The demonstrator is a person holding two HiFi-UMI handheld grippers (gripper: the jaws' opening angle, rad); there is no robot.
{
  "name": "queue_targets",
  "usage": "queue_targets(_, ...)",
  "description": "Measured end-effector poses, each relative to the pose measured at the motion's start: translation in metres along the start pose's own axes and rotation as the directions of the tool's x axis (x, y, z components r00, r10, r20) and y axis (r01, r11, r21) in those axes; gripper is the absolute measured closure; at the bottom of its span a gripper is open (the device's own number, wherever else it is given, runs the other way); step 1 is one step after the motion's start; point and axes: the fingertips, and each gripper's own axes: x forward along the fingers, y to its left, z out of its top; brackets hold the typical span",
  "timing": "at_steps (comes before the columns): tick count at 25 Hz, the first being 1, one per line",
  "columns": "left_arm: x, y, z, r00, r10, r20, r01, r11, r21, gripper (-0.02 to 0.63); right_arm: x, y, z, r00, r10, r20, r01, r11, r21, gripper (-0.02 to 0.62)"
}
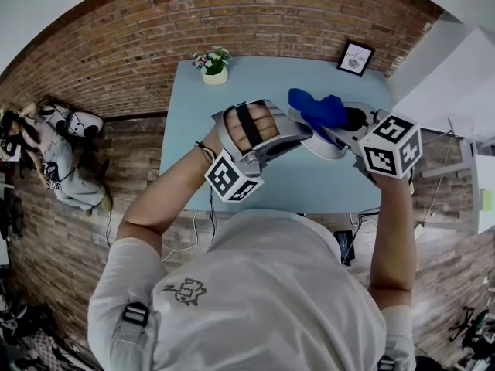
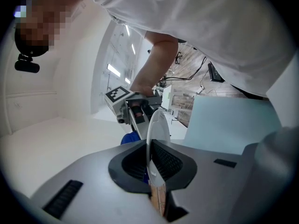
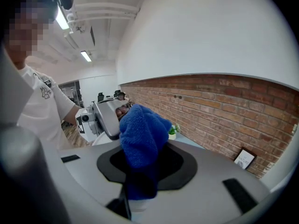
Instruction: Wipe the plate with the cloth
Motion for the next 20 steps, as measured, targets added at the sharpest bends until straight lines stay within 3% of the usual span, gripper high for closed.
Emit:
queue_targets(6, 0.003, -0.013, -0.021, 0.998, -0.012, -0.056, 0.008, 0.998, -0.067, 0.583, 0.004, 0.012, -0.002, 0.997, 0.073, 0.020, -0.074, 0.997, 0.010, 0.479)
queue_targets(10, 0.005, -0.031, -0.040, 0.996, -0.043, -0.084, 0.026, 0.979, -0.201, 0.583, 0.010, 0.001, -0.024, 0.996, 0.093, 0.010, -0.094, 0.993, 0.067, 0.479)
queue_targets(13, 0.008, -0.049, -0.049, 0.994, -0.068, -0.086, 0.033, 0.934, -0.355, 0.583, 0.014, -0.008, -0.043, 0.996, 0.092, 0.011, -0.093, 0.989, 0.111, 0.479)
queue_targets(17, 0.013, -0.074, -0.066, 0.988, -0.094, -0.124, 0.023, 0.874, -0.485, 0.583, 0.020, -0.019, -0.069, 0.996, 0.089, 0.002, -0.088, 0.984, 0.152, 0.479)
queue_targets(20, 0.019, -0.097, -0.075, 0.978, -0.148, -0.145, 0.036, 0.811, -0.584, 0.583, 0.024, -0.029, -0.092, 0.996, 0.086, -0.012, -0.083, 0.978, 0.189, 0.479)
